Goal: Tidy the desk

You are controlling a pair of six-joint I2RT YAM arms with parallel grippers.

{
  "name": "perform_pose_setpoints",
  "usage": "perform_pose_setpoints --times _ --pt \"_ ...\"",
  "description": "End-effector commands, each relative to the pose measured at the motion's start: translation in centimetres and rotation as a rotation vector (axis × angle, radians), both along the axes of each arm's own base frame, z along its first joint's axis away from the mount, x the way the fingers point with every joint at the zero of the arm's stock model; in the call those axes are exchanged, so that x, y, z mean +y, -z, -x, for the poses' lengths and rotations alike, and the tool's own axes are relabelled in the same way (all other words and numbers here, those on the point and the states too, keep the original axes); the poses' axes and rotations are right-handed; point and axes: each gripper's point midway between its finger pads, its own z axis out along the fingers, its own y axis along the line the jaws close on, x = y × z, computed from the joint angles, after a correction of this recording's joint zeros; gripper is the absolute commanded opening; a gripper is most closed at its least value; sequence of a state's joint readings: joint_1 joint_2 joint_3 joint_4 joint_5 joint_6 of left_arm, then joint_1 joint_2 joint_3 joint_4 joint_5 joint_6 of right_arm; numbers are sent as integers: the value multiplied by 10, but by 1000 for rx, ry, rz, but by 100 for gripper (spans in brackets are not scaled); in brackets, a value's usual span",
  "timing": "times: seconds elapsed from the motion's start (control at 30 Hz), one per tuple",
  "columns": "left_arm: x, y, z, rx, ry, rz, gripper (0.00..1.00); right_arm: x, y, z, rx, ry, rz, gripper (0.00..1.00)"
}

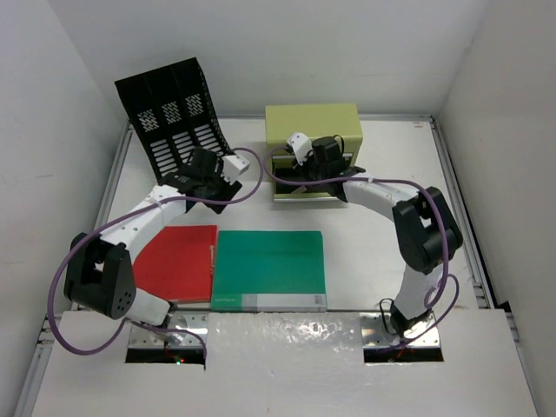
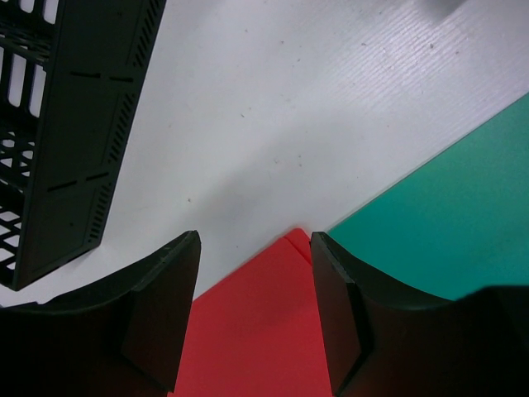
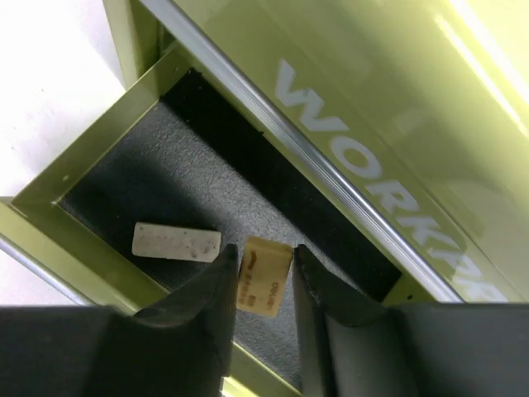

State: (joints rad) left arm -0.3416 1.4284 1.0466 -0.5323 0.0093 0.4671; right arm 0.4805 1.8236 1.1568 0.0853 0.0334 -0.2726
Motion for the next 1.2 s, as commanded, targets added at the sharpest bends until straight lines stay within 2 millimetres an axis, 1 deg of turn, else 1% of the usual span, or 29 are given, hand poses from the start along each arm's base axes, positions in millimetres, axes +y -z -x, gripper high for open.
perform_pose_setpoints --times 0.0,0.1,0.13,0.17,0.23,0.3,0.33,0.37,0.4,0.43,0.47,0.5,0.53,0.57,0.63,0.67,0.7,0.73,0.8,0.87,0.9,0.93,0.97,1.0,1.03,1.07,1.1,1.13,1.17 --pt "-2 -19 -10 -80 4 37 54 10 -20 -13 -51 -64 35 36" --pt "-3 -20 -10 -79 10 43 54 8 -14 -14 -26 -68 68 47" --pt "-4 -21 -11 -81 11 43 54 8 -16 -14 -31 -67 68 54" --pt "-4 -22 -11 -82 14 44 54 8 -19 -14 -35 -67 64 56" --pt "-4 -23 -11 -81 14 44 54 5 -25 -8 -23 -68 67 58" --pt "-4 -22 -11 -80 13 42 54 3 -30 -1 -25 -65 54 57" --pt "-4 -22 -11 -80 13 42 54 4 -51 2 -62 -53 6 54" --pt "-3 -22 -11 -80 12 41 54 0 -42 15 -38 -53 -2 50" --pt "-3 -22 -11 -82 9 41 54 4 -54 16 -82 -61 -54 40" --pt "-4 -23 -12 -84 10 43 54 7 -57 24 -82 -68 -103 30" --pt "-5 -23 -12 -84 12 48 54 10 -51 46 -59 -109 -147 19" --pt "-5 -23 -12 -83 13 51 54 16 -58 50 -83 -118 -221 4" --pt "-6 -23 -12 -81 15 55 54 15 -44 66 -52 -136 -239 1" --pt "-7 -22 -12 -77 18 58 54 20 -39 74 -32 -153 -256 0" --pt "-7 -21 -12 -73 15 55 54 18 -21 83 37 -126 -269 0" --pt "-6 -21 -12 -73 13 52 54 16 -3 92 84 -120 -260 0" --pt "-6 -21 -12 -73 12 51 54 18 2 96 101 -132 -271 0" --pt "-6 -20 -12 -70 10 51 54 18 15 104 135 -133 -274 0" --pt "-6 -19 -11 -64 13 53 54 22 24 109 156 -155 -288 0" --pt "-8 -19 -11 -65 18 59 54 26 29 110 161 -171 -280 0" --pt "-8 -18 -11 -62 20 61 54 26 38 109 169 -177 -262 0" --pt "-9 -18 -11 -60 21 61 54 23 42 104 164 -155 -242 0" --pt "-8 -17 -11 -58 19 58 54 24 40 94 148 -140 -234 0" --pt "-7 -16 -11 -54 17 55 54 22 52 89 158 -119 -207 0" --pt "-7 -16 -11 -56 17 53 54 17 46 71 115 -65 -179 0" --pt "-7 -15 -11 -56 15 50 54 14 47 63 101 -40 -160 0" --pt "-7 -14 -10 -50 17 51 54 9 58 56 106 -9 -126 0" --pt "-7 -12 -9 -47 18 51 54 10 49 42 73 14 -118 0" --pt "-8 -12 -9 -44 22 55 54 3 49 34 53 53 -85 0"
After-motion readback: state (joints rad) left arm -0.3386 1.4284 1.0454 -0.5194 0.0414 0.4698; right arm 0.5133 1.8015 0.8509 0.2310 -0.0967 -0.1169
